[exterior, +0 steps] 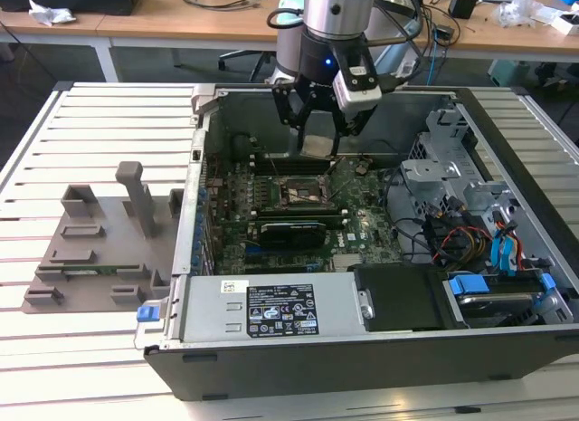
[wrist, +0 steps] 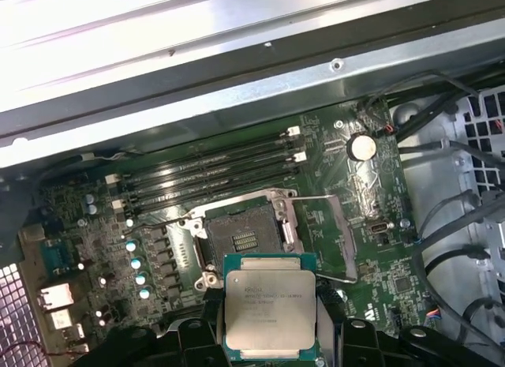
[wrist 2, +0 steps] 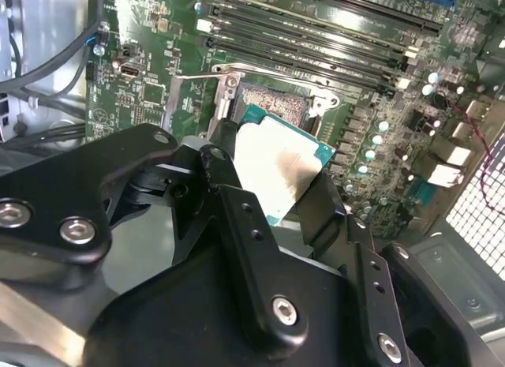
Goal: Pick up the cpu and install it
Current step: 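Place the cpu into insertion slot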
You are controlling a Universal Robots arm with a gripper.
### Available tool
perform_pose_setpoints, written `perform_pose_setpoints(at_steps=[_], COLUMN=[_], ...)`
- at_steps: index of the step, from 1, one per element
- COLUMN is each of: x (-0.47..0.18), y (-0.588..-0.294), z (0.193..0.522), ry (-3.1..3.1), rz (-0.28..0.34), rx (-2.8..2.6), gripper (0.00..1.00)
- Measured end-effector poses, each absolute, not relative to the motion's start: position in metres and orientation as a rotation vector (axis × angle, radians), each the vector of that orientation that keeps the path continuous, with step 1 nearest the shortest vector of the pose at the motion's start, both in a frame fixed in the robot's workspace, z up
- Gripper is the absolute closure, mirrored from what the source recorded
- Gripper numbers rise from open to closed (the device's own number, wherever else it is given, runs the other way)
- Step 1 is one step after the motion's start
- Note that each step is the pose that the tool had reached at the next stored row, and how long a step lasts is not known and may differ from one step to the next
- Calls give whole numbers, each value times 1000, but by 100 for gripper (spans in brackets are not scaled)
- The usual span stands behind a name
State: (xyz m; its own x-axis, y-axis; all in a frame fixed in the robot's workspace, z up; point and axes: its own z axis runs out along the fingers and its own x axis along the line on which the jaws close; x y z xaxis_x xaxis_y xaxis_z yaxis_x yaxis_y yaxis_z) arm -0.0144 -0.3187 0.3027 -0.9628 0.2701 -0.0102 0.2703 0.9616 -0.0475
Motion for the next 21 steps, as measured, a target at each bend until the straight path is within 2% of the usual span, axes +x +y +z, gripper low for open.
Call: perform_pose_setpoints(at_steps=[21], x=[-14], y=[-319], z=[303], ry=[3062], rz=[-78], rx=[700], gripper=[45])
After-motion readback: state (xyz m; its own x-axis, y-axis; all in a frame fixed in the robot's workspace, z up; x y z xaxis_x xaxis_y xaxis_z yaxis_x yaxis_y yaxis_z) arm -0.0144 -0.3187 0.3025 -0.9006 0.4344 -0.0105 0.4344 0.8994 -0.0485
